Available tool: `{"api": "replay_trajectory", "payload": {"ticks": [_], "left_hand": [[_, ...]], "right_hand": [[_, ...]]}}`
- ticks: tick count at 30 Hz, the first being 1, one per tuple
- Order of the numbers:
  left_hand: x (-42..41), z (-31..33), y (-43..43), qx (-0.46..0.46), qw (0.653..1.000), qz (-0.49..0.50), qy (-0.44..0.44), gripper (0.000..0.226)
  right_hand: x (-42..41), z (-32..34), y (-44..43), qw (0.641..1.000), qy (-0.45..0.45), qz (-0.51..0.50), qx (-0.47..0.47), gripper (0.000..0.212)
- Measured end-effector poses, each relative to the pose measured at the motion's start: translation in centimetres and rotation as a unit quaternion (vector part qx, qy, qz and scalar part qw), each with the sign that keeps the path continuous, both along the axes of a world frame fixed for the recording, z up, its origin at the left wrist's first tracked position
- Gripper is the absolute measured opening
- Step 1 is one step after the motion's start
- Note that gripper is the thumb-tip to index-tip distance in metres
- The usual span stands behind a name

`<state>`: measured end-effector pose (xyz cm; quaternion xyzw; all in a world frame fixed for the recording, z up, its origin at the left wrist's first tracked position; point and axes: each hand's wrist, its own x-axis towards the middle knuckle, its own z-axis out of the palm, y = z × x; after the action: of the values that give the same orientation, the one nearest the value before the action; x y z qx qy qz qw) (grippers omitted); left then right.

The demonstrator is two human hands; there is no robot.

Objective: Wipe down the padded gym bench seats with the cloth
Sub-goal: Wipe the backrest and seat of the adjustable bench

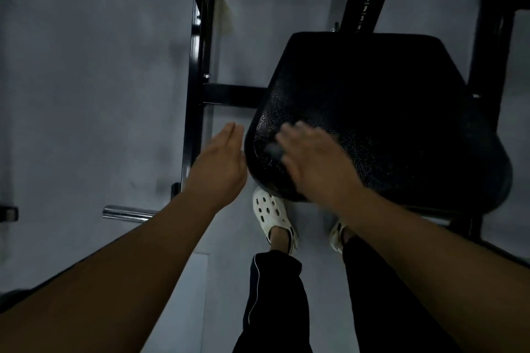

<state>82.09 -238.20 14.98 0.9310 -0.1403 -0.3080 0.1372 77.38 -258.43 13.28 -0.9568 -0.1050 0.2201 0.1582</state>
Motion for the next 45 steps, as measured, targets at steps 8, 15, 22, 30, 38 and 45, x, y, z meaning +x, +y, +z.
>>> {"api": "replay_trajectory", "payload": {"ticks": [8, 15, 22, 30, 38, 45], "left_hand": [[0.8, -1.4, -0.5, -0.033, 0.999, -0.018, -0.013, 0.054], [-1.0, -1.0, -7.6, -0.031, 0.992, -0.107, -0.052, 0.072], [-3.1, -0.8, -8.8, -0.033, 0.987, -0.146, -0.051, 0.065], [-3.4, -1.2, -13.6, -0.048, 0.982, -0.171, -0.063, 0.063], [-3.1, -2.1, -16.3, -0.04, 0.98, -0.184, -0.064, 0.066], [-2.9, -2.6, -18.8, -0.032, 0.982, -0.178, -0.052, 0.071]], "right_hand": [[0.1, -0.4, 4.4, 0.999, -0.024, -0.037, 0.015, 0.052], [-1.2, -1.2, -5.9, 0.984, 0.003, -0.158, -0.076, 0.063], [-7.6, 0.8, -7.9, 0.999, -0.011, -0.033, -0.029, 0.057], [-3.4, -0.9, -12.0, 0.969, -0.002, -0.23, -0.087, 0.06], [-4.8, -1.4, -19.3, 0.966, 0.021, -0.237, -0.097, 0.063], [-9.0, 1.0, -16.0, 0.998, 0.012, -0.067, -0.015, 0.056]]}}
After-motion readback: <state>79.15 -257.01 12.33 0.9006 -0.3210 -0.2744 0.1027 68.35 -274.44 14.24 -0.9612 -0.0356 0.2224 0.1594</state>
